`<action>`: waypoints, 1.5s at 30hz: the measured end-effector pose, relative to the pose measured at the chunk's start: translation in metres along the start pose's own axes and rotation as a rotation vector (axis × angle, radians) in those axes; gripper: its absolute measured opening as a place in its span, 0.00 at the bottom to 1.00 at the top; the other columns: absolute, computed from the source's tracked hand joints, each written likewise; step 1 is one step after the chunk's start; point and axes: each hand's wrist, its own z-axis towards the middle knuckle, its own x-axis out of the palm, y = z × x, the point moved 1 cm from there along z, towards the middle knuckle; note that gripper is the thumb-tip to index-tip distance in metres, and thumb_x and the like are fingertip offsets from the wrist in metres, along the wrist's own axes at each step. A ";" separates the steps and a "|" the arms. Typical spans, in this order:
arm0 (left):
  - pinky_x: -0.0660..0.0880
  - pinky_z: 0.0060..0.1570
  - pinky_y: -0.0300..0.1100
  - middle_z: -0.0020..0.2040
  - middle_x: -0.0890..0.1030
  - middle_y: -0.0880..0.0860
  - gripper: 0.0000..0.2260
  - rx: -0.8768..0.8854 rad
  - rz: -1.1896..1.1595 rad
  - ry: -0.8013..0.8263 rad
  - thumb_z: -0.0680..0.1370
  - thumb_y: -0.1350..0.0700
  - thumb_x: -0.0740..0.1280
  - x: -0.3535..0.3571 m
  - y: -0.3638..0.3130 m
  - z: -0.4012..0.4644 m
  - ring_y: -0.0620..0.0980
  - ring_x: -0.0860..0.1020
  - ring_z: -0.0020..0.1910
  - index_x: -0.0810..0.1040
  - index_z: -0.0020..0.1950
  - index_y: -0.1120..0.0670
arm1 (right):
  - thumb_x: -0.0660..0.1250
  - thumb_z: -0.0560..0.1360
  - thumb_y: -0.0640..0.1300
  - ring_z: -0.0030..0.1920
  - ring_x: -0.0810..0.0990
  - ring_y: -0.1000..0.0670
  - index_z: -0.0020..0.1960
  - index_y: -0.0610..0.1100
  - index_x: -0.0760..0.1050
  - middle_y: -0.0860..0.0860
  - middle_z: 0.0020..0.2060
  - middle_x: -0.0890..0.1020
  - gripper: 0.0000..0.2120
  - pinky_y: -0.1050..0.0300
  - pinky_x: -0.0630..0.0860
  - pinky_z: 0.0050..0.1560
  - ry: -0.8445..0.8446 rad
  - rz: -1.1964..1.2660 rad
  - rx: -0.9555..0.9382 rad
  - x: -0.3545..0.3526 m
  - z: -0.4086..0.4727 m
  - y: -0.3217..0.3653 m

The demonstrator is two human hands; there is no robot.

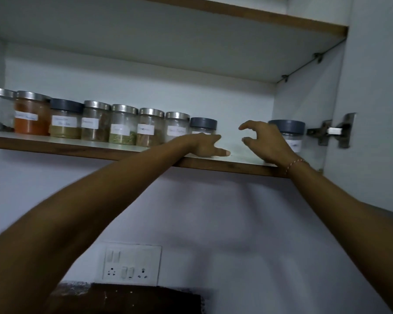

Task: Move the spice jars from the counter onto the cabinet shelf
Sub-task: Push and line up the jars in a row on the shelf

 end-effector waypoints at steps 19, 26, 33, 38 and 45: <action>0.57 0.70 0.44 0.77 0.53 0.54 0.38 0.173 -0.523 0.107 0.78 0.56 0.63 0.027 -0.106 0.029 0.55 0.56 0.75 0.37 0.75 0.55 | 0.65 0.73 0.42 0.60 0.74 0.37 0.74 0.35 0.46 0.37 0.62 0.73 0.38 0.49 0.72 0.55 -0.026 -0.098 0.514 -0.020 -0.039 -0.047; 0.56 0.71 0.44 0.78 0.50 0.53 0.34 0.099 -0.509 0.124 0.80 0.55 0.59 0.026 -0.100 0.038 0.54 0.54 0.76 0.38 0.76 0.54 | 0.63 0.75 0.38 0.61 0.73 0.38 0.74 0.38 0.46 0.36 0.62 0.72 0.35 0.47 0.71 0.58 0.094 0.024 0.598 -0.014 -0.018 -0.062; 0.60 0.66 0.42 0.78 0.50 0.53 0.33 0.034 -0.465 0.164 0.78 0.59 0.57 0.018 -0.070 0.045 0.53 0.54 0.76 0.40 0.76 0.55 | 0.58 0.76 0.34 0.62 0.72 0.40 0.74 0.41 0.52 0.38 0.64 0.71 0.28 0.52 0.70 0.57 0.248 0.120 0.490 -0.007 0.001 -0.069; 0.64 0.59 0.42 0.76 0.58 0.53 0.24 -0.016 -0.447 0.156 0.79 0.57 0.56 0.013 -0.050 0.049 0.52 0.60 0.73 0.54 0.75 0.56 | 0.59 0.74 0.29 0.64 0.70 0.41 0.74 0.43 0.50 0.40 0.66 0.70 0.33 0.51 0.71 0.59 0.393 0.227 0.469 0.001 0.011 -0.067; 0.63 0.65 0.44 0.76 0.56 0.52 0.28 -0.113 -0.447 0.183 0.77 0.58 0.60 0.007 -0.026 0.056 0.53 0.57 0.74 0.52 0.75 0.54 | 0.62 0.75 0.34 0.69 0.65 0.40 0.76 0.45 0.37 0.39 0.71 0.64 0.41 0.45 0.66 0.69 0.575 0.155 0.442 0.019 0.029 -0.059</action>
